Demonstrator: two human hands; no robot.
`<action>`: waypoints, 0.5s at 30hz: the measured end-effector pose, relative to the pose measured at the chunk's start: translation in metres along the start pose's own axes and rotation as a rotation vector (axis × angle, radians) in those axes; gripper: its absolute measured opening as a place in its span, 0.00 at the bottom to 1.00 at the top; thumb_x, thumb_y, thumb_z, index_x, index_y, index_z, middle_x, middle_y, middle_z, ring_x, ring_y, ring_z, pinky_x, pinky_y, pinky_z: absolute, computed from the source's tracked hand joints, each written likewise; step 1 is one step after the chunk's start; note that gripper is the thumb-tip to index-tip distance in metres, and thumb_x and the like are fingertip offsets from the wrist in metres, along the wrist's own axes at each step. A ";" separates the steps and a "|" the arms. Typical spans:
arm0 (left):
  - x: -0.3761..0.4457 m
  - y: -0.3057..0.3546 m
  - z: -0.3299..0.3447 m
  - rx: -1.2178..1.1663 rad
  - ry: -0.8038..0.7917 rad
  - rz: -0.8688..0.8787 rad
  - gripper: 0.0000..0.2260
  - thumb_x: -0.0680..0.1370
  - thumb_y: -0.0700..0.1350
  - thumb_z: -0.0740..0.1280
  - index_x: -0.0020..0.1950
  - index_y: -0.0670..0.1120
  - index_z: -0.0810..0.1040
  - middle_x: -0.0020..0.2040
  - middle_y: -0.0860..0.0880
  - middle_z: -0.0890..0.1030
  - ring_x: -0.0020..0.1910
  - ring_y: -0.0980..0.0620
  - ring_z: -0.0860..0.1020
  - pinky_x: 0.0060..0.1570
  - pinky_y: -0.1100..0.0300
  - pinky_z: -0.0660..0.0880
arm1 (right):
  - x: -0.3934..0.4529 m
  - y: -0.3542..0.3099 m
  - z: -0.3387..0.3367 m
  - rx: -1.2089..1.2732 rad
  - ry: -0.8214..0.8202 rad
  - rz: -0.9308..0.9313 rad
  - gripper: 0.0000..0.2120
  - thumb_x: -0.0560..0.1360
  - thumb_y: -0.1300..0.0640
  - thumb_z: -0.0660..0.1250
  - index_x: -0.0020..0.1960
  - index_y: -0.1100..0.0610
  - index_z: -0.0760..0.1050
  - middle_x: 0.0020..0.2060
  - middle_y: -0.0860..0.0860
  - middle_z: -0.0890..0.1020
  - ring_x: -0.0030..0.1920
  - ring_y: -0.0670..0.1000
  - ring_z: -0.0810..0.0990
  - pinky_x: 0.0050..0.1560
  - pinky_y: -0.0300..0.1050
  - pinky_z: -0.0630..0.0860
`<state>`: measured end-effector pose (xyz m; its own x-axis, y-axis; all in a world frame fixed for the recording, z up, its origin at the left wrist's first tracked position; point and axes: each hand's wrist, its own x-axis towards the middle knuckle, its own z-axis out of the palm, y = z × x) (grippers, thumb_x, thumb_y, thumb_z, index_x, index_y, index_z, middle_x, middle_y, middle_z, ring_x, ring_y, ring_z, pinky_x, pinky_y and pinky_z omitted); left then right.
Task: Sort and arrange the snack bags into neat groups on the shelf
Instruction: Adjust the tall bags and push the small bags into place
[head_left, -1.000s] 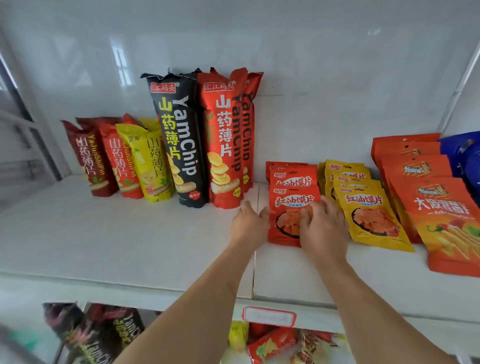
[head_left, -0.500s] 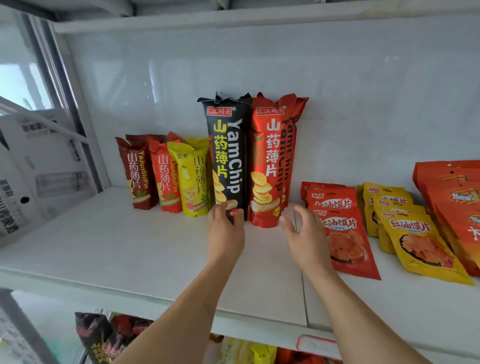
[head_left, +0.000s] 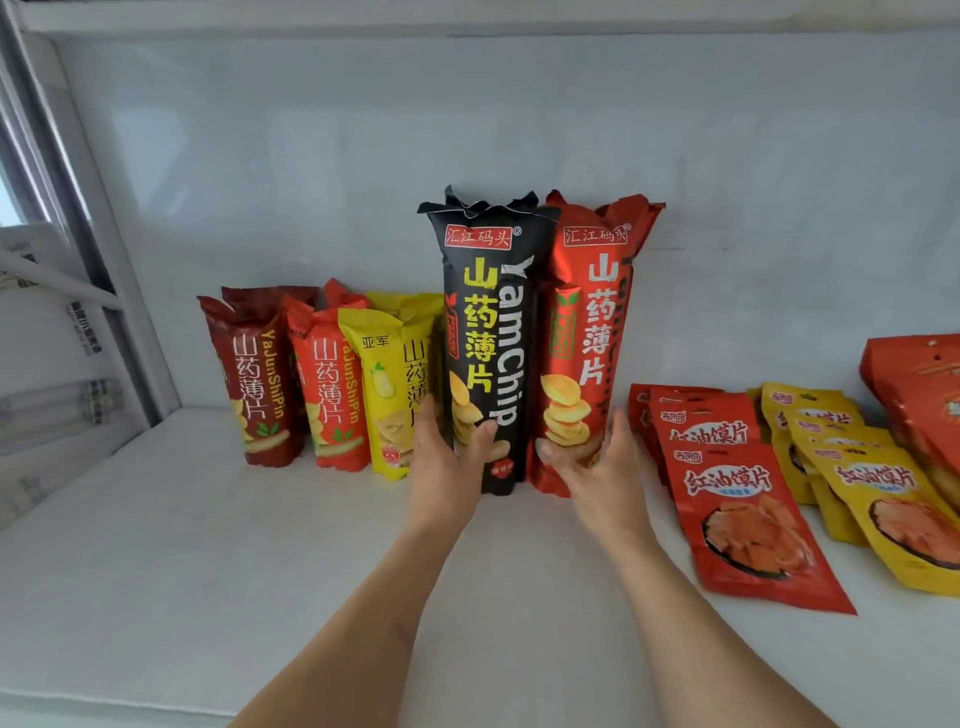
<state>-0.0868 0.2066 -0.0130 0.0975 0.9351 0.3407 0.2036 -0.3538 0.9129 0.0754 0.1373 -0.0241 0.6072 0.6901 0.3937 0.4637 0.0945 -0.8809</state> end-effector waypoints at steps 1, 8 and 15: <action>0.002 -0.004 0.000 0.005 -0.041 -0.019 0.42 0.70 0.68 0.68 0.78 0.52 0.59 0.73 0.53 0.73 0.71 0.51 0.73 0.68 0.44 0.73 | 0.000 0.003 0.000 0.009 -0.001 0.003 0.40 0.66 0.37 0.77 0.71 0.44 0.61 0.63 0.43 0.73 0.63 0.44 0.74 0.57 0.42 0.72; 0.013 -0.022 0.005 -0.004 -0.197 -0.065 0.43 0.68 0.61 0.77 0.78 0.55 0.60 0.68 0.56 0.77 0.67 0.55 0.76 0.66 0.49 0.76 | 0.005 0.017 0.004 0.067 -0.058 0.024 0.39 0.65 0.43 0.79 0.70 0.42 0.63 0.60 0.39 0.75 0.60 0.40 0.75 0.56 0.37 0.72; 0.015 -0.028 0.007 0.020 -0.141 -0.028 0.35 0.73 0.54 0.76 0.76 0.53 0.65 0.69 0.56 0.76 0.67 0.54 0.75 0.66 0.51 0.75 | 0.010 0.032 0.005 -0.075 -0.053 0.026 0.36 0.67 0.44 0.77 0.70 0.43 0.65 0.61 0.43 0.77 0.62 0.46 0.76 0.60 0.49 0.77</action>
<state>-0.0847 0.2303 -0.0353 0.2268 0.9331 0.2791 0.2275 -0.3294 0.9164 0.0927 0.1506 -0.0496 0.5857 0.7287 0.3550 0.4965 0.0237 -0.8677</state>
